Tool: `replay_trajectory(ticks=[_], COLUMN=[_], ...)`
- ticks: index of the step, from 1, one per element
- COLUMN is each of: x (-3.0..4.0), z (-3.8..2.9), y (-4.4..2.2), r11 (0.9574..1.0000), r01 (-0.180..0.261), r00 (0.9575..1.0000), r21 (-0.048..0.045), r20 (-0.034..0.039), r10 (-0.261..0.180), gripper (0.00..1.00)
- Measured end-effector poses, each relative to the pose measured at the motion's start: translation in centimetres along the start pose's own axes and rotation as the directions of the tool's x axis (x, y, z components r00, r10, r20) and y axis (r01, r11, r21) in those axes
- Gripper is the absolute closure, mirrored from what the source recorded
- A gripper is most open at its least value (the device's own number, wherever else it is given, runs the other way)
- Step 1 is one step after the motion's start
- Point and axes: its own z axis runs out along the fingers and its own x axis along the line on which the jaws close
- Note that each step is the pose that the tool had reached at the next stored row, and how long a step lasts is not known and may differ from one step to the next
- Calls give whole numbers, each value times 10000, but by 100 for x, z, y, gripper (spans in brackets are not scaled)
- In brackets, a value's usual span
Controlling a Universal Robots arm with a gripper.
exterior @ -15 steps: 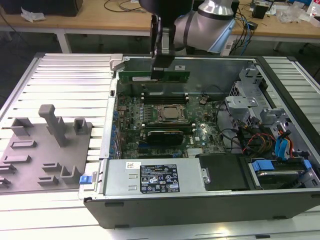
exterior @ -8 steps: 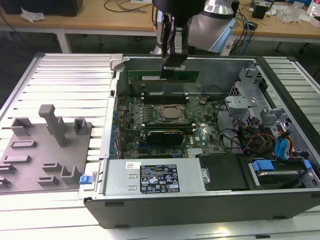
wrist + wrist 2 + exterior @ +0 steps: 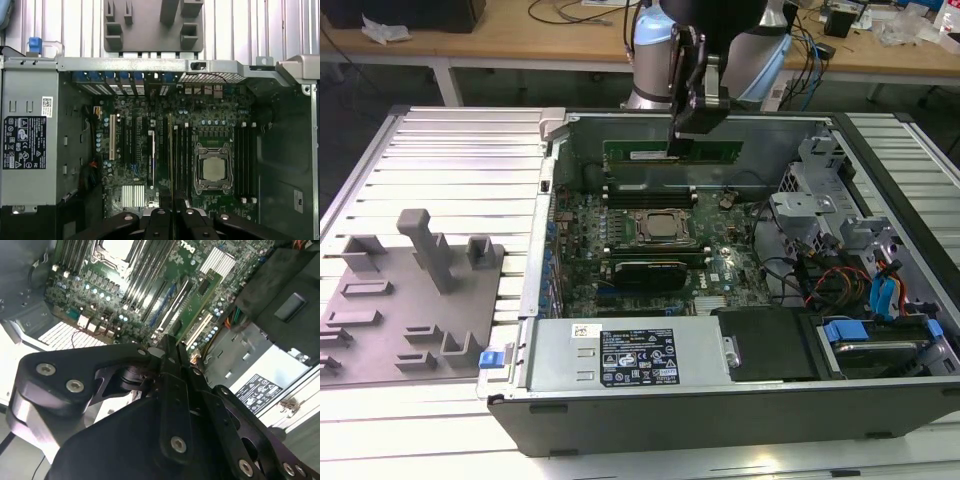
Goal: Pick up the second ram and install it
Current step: 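Pick up the second ram and move it above second insertion slot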
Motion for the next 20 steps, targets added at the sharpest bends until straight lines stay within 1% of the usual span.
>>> replay_trajectory(ticks=[4,6,14,20], x=[-2,-3,-3,-5], z=[0,0,11,88], y=[-50,-101,-111,-147], r11=[10000,10000,10000,10000], r01=[1,0,1,-1], r00=[10000,10000,10000,10000], r21=[-1,-2,-2,-8], r20=[1,0,-6,-5], r10=[-1,0,-2,1], gripper=[87,87,87,87])
